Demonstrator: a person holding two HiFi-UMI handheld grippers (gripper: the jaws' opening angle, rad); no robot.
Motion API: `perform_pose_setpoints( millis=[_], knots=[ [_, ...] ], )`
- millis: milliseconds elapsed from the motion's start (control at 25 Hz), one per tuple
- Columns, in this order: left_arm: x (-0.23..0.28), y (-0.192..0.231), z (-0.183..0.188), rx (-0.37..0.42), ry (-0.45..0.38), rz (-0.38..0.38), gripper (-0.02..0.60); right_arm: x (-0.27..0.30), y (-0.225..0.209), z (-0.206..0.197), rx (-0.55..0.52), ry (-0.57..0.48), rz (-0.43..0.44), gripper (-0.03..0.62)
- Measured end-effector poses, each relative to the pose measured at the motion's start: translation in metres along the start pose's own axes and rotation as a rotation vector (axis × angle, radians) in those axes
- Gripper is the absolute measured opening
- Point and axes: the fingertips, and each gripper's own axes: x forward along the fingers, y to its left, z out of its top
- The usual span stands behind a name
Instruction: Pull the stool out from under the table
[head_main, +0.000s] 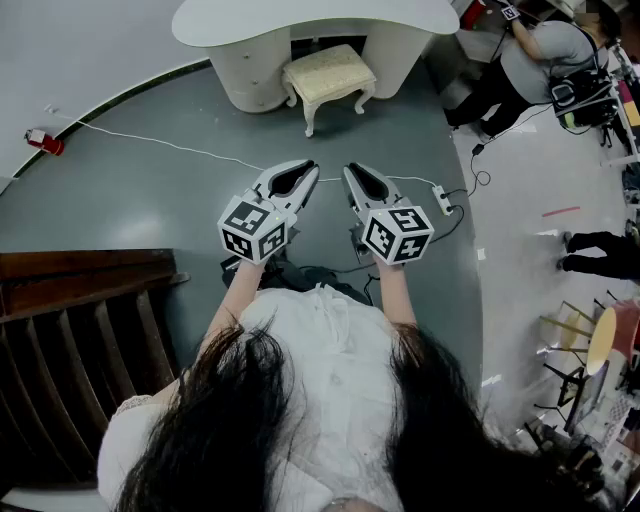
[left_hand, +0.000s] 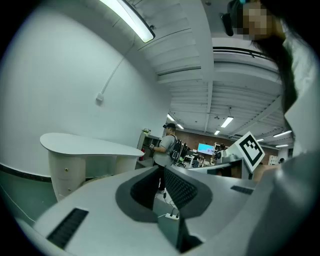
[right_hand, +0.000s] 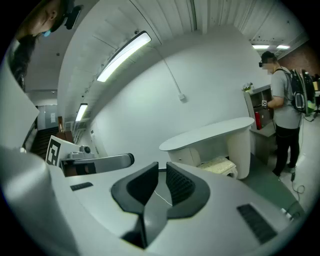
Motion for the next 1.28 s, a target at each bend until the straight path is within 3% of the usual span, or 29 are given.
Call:
perform_pose_setpoints(
  millis=[440, 920, 1280],
  knots=[
    [0.001, -0.015, -0.004, 0.006, 0.006, 0.03, 0.049, -0.022, -0.004, 0.005, -0.01, -0.034, 0.035, 0.063],
    [-0.001, -0.059, -0.035, -0.003, 0.034, 0.063, 0.049, -0.075, -0.025, -0.03, 0.027, -0.014, 0.058, 0.063],
    [0.013, -0.034, -0.037, 0.008, 0.068, 0.071, 0.049, -0.055, -0.047, -0.03, 0.073, -0.025, 0.045, 0.063]
  ],
)
